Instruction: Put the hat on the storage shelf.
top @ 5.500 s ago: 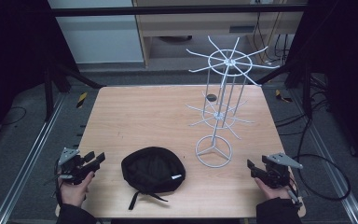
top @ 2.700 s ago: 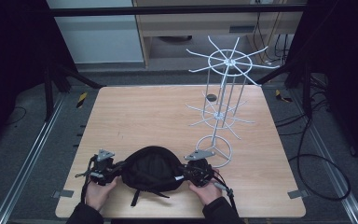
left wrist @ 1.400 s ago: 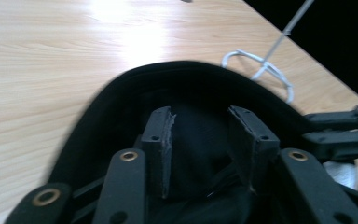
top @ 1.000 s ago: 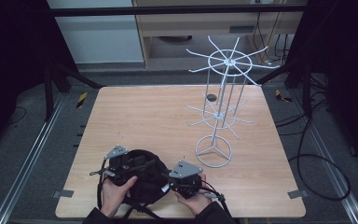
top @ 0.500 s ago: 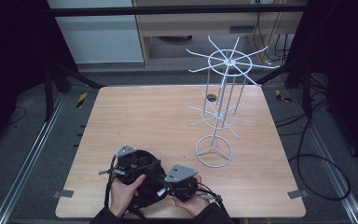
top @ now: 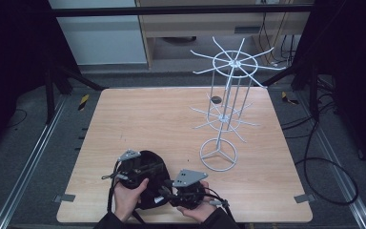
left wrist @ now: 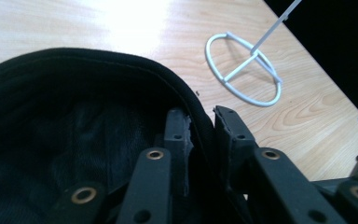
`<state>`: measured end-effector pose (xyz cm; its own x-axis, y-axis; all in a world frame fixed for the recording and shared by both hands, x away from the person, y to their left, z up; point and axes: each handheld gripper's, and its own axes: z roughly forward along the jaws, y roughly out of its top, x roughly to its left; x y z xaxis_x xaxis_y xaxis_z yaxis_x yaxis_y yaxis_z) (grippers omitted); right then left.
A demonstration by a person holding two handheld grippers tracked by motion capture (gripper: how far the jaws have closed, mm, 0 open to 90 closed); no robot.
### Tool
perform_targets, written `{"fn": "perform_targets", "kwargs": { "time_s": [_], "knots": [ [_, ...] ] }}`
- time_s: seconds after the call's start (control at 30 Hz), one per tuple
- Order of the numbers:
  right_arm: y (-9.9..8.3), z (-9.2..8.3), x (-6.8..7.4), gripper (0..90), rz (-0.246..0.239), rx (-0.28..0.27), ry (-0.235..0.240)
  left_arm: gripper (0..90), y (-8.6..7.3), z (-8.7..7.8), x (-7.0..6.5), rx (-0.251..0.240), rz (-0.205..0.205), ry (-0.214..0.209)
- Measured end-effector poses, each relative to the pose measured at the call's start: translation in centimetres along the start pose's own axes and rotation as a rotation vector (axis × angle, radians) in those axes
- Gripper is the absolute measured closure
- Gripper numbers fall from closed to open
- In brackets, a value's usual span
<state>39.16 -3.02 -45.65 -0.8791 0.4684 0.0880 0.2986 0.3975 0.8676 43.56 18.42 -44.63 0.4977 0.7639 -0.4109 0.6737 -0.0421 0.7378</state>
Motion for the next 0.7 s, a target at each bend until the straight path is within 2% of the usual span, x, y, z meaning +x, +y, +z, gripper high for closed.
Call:
{"fn": "perform_targets", "kwargs": {
  "time_s": [0.1,0.2,0.3,0.4,0.5,0.6,0.7],
  "knots": [
    [0.0,-1.5,0.0,56.6,0.018,-0.034,0.015,79.6,0.3,-0.7,-0.2,-0.024,-0.001,-0.013],
    [-0.2,-2.9,-0.5,55.3,0.015,-0.053,-0.017,81.5,0.6,-1.5,-0.5,-0.055,0.012,-0.014],
    [-0.4,-3.7,-1.5,54.2,0.040,-0.064,-0.062,82.3,0.9,-2.3,-0.8,-0.086,0.035,-0.017],
    [-0.5,-4.0,-2.4,52.2,0.058,-0.067,-0.105,82.7,1.3,-3.0,-1.3,-0.113,0.069,-0.038],
    [-0.5,-3.9,-2.7,50.4,0.064,-0.069,-0.122,82.9,1.6,-3.8,-2.1,-0.140,0.113,-0.054],
    [-0.5,-3.7,-2.9,47.8,0.076,-0.071,-0.125,83.0,1.8,-4.4,-2.9,-0.168,0.153,-0.075],
    [-0.3,-3.3,-2.8,45.4,0.087,-0.086,-0.097,83.1,2.0,-4.8,-3.4,-0.186,0.180,-0.083]
  ]
}}
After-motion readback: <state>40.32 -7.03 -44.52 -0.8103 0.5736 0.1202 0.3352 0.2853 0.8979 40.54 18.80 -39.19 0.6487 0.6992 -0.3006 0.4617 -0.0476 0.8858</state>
